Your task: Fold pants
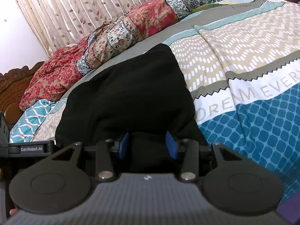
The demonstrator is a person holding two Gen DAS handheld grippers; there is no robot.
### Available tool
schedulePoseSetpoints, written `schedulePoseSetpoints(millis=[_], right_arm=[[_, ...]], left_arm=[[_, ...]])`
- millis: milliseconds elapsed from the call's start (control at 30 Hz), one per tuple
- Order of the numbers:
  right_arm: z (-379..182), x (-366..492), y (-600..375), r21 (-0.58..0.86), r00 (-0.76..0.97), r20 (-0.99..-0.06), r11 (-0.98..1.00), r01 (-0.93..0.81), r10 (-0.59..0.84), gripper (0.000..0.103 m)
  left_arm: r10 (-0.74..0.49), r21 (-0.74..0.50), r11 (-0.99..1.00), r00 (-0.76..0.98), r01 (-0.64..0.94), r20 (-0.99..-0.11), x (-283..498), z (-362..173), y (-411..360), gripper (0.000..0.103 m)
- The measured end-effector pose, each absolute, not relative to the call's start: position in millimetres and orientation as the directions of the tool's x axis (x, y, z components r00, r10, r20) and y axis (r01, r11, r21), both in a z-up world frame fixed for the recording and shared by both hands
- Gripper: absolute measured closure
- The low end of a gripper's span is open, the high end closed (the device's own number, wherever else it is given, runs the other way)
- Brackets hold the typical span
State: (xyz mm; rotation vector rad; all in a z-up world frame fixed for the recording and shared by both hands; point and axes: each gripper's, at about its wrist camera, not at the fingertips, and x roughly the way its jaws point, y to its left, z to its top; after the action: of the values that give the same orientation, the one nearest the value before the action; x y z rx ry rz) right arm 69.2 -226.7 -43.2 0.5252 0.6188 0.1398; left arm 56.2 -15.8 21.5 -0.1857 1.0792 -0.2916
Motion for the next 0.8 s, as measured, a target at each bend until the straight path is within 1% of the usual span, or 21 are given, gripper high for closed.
schedulePoseSetpoints(millis=[200, 367, 467, 533, 633, 800], right_arm=[[-45.6, 66.1, -230.2, 0.531, 0.815, -0.504, 0.847, 0.031, 0.286, 0.056], [-46.5, 65.7, -237.0, 0.568, 0.813, -0.494, 0.822, 0.034, 0.308, 0.052], [-46.8, 65.2, -240.5, 0.599, 0.81, -0.484, 0.8, 0.033, 0.33, 0.046], [-46.6, 65.6, -242.9, 0.629, 0.807, -0.474, 0.777, 0.03, 0.353, 0.036], [-45.3, 66.9, -244.3, 0.658, 0.799, -0.456, 0.753, 0.007, 0.392, 0.026], [-40.1, 66.1, -236.4, 0.627, 0.795, -0.469, 0.779, -0.008, 0.385, 0.022]], left_arm=[[-0.329, -0.293, 0.944, 0.437, 0.149, -0.837, 56.9, 21.5, -13.3, 0.0], [-0.328, -0.293, 0.945, 0.436, 0.149, -0.838, 56.9, 21.3, -13.9, 0.0], [-0.326, -0.291, 0.945, 0.437, 0.148, -0.838, 56.1, 20.7, -13.0, 0.0], [-0.323, -0.288, 0.946, 0.439, 0.147, -0.838, 56.1, 20.6, -14.5, 0.0], [-0.322, -0.287, 0.947, 0.44, 0.147, -0.838, 56.6, 20.7, -15.9, 0.0], [-0.336, -0.3, 0.942, 0.451, 0.152, -0.827, 55.0, 20.3, -14.3, 0.0]])
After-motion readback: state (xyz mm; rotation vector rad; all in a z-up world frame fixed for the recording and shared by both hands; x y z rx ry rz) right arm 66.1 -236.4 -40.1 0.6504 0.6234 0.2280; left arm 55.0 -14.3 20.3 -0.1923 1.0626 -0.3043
